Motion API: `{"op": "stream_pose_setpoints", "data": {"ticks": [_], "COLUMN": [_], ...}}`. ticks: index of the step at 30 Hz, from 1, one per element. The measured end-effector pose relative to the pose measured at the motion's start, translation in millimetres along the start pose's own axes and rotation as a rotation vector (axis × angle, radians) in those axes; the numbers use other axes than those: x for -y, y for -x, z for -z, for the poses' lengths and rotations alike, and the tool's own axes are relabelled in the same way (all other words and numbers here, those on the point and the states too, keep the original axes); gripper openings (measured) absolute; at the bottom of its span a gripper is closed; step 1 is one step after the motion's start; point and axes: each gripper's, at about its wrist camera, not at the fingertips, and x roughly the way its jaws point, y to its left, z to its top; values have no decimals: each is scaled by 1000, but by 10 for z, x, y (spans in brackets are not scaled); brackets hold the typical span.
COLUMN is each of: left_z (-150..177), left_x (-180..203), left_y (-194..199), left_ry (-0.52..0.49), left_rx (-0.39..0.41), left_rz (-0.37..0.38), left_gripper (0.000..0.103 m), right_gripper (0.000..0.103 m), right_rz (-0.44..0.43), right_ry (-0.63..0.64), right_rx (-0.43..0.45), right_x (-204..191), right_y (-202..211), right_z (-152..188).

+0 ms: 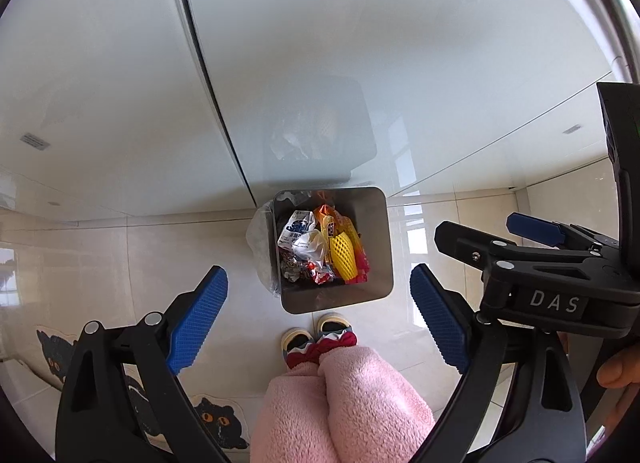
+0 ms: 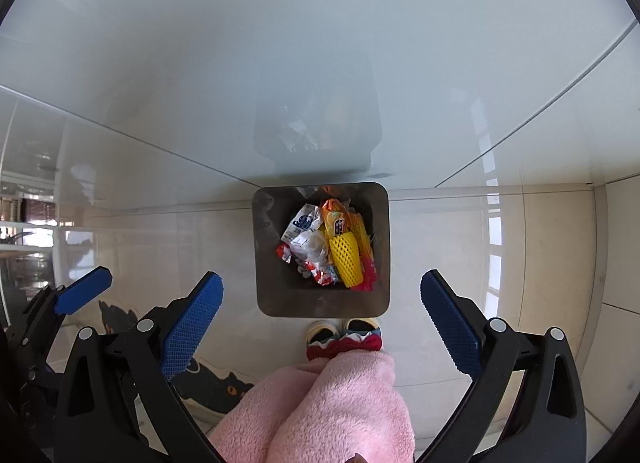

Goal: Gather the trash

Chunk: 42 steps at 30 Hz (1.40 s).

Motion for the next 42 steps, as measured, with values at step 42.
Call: {"op": "stream_pose_setpoints", "data": {"ticks": [42], "left_z": [-547], "left_x": [635], "left_y": [4089], "left_ry": [11], "left_rx": [680], "left_rz": [-125], "left_gripper": [95], "right_gripper": [100], "right_rz": [205], "right_ry": [16], "right_rx": [749], "right_x": [196], "right_y": [4528], "right_z": [21]}}
